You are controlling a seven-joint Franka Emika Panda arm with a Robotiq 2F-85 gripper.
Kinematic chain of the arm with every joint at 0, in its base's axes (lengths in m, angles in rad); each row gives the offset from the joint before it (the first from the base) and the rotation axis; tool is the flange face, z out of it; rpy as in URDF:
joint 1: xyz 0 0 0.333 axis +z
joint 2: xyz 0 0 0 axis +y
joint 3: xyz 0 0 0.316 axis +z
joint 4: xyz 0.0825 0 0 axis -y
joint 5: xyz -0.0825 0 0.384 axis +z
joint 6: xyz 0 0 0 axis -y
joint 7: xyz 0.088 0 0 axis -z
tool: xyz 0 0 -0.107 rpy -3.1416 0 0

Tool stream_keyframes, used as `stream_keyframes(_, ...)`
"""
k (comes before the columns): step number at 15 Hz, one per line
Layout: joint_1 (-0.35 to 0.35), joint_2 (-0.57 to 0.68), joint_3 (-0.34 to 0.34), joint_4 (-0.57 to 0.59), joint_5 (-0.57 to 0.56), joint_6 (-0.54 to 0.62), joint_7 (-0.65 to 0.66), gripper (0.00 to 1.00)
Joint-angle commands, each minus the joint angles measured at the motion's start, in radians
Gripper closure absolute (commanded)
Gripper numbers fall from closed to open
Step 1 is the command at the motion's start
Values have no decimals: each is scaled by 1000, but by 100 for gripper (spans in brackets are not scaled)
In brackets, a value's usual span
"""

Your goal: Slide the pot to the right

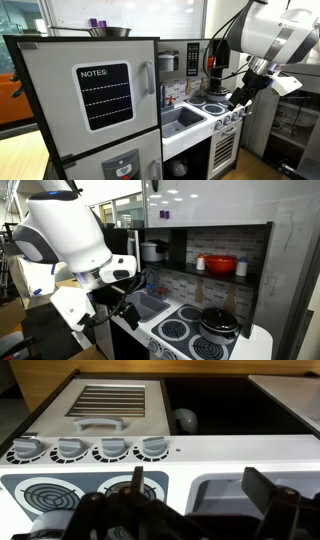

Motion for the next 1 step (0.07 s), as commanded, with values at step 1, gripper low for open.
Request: stream_keyframes(1,0,0,0,0,0,0,0,0)
